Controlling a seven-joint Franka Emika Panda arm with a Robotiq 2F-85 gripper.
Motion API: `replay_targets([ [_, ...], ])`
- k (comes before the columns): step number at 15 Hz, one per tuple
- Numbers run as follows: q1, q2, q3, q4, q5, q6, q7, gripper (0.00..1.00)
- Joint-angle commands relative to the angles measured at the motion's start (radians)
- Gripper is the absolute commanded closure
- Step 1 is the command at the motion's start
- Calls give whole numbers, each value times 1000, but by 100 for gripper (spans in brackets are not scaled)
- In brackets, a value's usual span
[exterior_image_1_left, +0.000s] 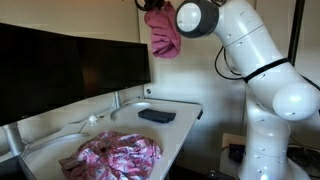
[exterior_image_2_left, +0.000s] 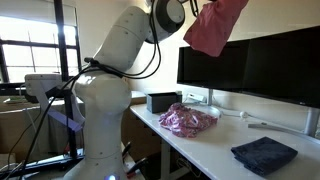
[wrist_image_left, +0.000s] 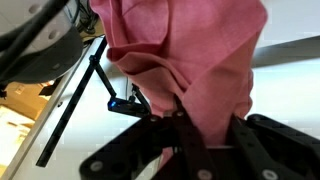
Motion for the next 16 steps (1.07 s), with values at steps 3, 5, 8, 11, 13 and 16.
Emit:
replay_targets([
  [3,4,37,10,0,24,17,36,92],
  [5,15,49,23,0,57,17,74,93],
  [8,30,64,35,0,104,26,124,93],
  [11,42,77,32,0,134,46,166,93],
  [13,44,88,22,0,131,79,184,93],
  [16,38,103,9,0,120,154,208,93],
])
